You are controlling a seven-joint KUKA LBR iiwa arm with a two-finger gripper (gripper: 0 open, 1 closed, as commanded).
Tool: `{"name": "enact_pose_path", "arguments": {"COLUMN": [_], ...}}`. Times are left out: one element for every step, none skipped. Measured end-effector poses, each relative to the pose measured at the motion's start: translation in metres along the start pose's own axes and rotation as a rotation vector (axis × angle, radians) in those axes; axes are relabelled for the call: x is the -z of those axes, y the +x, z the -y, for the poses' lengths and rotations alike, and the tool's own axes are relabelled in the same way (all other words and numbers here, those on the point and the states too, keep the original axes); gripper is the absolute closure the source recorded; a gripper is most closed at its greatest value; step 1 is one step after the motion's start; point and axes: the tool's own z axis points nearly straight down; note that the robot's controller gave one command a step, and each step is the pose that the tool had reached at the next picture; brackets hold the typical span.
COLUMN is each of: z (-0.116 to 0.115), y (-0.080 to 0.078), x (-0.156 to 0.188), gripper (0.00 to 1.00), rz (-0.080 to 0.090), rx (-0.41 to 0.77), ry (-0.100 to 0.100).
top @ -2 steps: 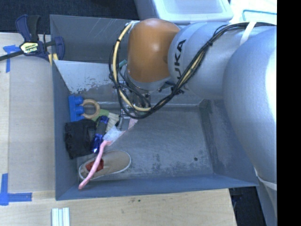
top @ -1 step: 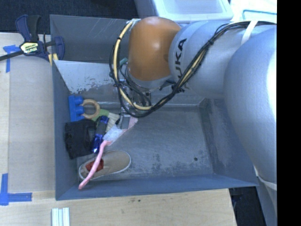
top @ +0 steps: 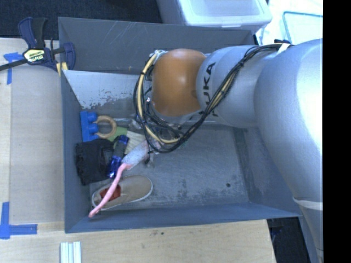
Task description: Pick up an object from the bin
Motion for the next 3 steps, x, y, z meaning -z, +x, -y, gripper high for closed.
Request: {"name": "enact_pose_path", "arguments": {"z": [-0.0052, -0.0017, -0.0041], "y": [0.0011, -0.0011, 0.0002], "x": [0.0017, 0.0022, 0.0024], "gripper": [0.00, 0.00, 0.00], "rz": [0.004, 0.008, 0.006], "rx": [0.041, 0.015, 0.034], "ry": [0.001, 0.000, 0.001]}}
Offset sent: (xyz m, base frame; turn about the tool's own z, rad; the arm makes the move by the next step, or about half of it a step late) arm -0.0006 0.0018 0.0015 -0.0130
